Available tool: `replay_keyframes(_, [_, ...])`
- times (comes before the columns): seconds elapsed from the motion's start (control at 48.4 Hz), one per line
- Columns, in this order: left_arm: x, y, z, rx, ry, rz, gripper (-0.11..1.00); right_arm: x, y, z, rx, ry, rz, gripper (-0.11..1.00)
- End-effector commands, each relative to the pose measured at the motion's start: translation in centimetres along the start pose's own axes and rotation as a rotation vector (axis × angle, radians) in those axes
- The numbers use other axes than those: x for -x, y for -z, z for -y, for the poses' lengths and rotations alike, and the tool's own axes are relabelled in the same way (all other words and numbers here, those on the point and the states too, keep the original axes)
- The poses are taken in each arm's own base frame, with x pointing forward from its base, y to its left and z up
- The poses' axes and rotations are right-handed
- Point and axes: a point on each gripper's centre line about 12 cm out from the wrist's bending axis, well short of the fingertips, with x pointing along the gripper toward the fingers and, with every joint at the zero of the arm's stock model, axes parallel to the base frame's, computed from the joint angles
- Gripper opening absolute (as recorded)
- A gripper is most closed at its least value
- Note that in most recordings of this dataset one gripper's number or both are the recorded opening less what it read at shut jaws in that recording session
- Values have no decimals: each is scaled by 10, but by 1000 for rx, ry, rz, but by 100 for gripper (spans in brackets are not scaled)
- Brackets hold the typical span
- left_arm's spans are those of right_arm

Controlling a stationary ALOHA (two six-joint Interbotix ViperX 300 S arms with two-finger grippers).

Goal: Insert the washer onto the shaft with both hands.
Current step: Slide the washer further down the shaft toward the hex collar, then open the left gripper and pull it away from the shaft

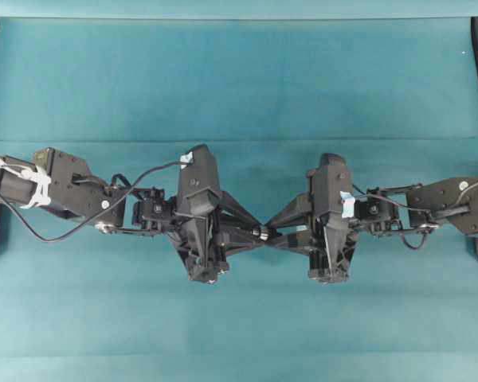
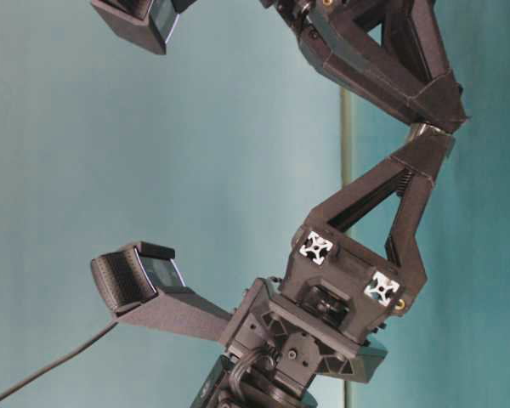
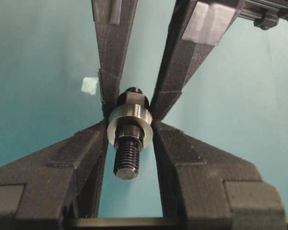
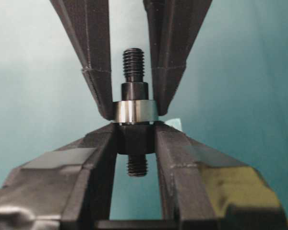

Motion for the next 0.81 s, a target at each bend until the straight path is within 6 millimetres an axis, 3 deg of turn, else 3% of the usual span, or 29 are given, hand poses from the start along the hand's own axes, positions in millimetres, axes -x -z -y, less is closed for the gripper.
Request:
replay_keyframes(0.0, [0,-9,4,-5,11,24,35,-1,-13,1,2,1,42,0])
replay_keyframes(0.475, [-1,-13,0,-1,5,34,36,-1,-11,1,2,2,36,0])
replay_keyframes(0.516, [-1,-14,-1,1,3,36,41,-1,-11,1,2,2,31,0])
replay_keyframes(0.682, [-1,-17,-6,6,-8,43,88,0,-9,1,4,4,18,0])
replay_keyframes(0.785, [0,-18,-9,10,-15,46,88,0,-8,1,8,4,8,0])
